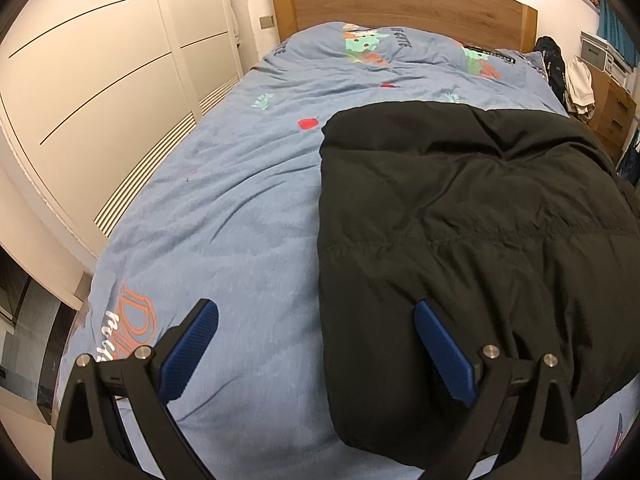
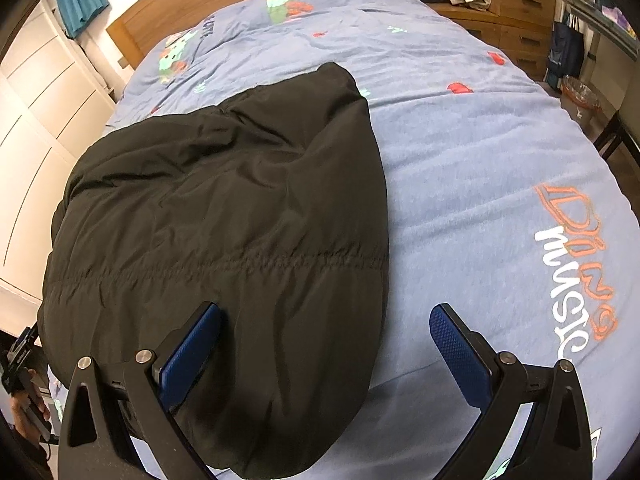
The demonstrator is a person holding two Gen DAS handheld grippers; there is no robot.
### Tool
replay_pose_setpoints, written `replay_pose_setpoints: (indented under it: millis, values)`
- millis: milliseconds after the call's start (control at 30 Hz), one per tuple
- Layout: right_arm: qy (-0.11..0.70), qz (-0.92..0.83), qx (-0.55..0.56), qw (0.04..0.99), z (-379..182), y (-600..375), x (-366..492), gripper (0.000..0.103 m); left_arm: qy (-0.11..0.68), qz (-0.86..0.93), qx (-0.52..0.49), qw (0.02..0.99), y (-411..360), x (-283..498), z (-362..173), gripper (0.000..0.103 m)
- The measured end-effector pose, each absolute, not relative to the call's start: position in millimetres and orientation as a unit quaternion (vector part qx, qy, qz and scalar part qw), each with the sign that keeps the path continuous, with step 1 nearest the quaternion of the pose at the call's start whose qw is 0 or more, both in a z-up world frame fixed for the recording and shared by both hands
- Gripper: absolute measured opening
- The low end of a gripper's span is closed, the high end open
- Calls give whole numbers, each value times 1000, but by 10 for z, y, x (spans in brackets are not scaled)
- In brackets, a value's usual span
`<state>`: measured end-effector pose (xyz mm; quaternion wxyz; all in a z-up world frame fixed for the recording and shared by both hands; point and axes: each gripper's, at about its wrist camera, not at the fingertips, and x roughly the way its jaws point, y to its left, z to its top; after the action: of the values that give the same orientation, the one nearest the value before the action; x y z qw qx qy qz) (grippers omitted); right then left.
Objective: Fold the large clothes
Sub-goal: 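Move both grippers to the edge of the folded black coat, then grasp the coat edge with both grippers and lift it up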
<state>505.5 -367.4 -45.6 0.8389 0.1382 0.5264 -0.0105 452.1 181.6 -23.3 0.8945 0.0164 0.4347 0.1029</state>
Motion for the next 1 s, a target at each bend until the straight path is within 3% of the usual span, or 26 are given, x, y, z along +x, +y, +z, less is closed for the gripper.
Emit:
replay_pose_setpoints:
  millis: [233,467,667,1000]
  values:
    - [523,-3,145,840,-407,-3690,5133,102,436,98,5,895,1868,4611,-224,100]
    - [539,10,169,825,-561,-3694,5267,102,457,56,-81,884,2097,4873,-324,100]
    - [554,37,215,804,-774,-3756,5478,102,504,-19,-203,839,2394,5319,-645,100]
    - [570,132,307,750,-1256,-3935,5856,102,551,-110,-259,785,2480,5819,-1145,101]
